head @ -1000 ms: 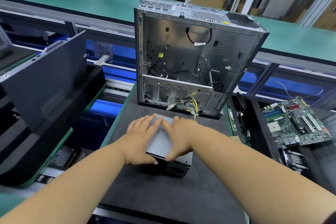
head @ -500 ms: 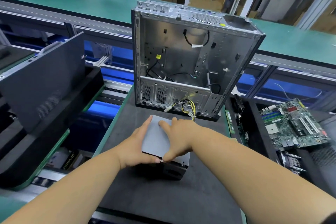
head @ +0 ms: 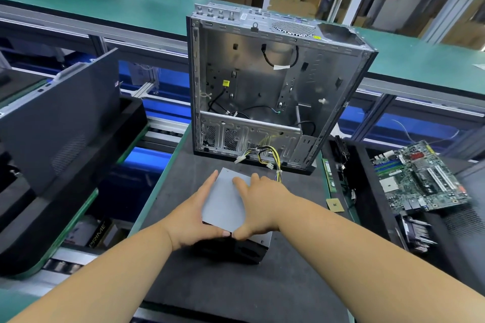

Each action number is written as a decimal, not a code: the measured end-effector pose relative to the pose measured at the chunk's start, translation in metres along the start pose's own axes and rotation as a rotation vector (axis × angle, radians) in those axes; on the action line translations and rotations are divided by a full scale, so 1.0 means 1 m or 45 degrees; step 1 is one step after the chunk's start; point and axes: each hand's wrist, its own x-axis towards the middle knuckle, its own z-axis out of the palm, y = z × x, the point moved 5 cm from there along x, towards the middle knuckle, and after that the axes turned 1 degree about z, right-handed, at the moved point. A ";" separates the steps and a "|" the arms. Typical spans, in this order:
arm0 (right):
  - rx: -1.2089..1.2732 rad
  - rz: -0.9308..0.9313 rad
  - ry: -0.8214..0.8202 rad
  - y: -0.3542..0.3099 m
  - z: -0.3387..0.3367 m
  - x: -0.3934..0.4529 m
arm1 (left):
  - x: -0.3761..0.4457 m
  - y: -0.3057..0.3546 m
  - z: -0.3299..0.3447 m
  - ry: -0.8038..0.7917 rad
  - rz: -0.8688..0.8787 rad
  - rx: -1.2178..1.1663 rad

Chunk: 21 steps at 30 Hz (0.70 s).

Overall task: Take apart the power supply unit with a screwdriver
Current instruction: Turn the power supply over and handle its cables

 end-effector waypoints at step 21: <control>0.665 0.529 -0.086 0.059 0.008 0.012 | 0.010 0.005 -0.046 0.425 -0.164 0.560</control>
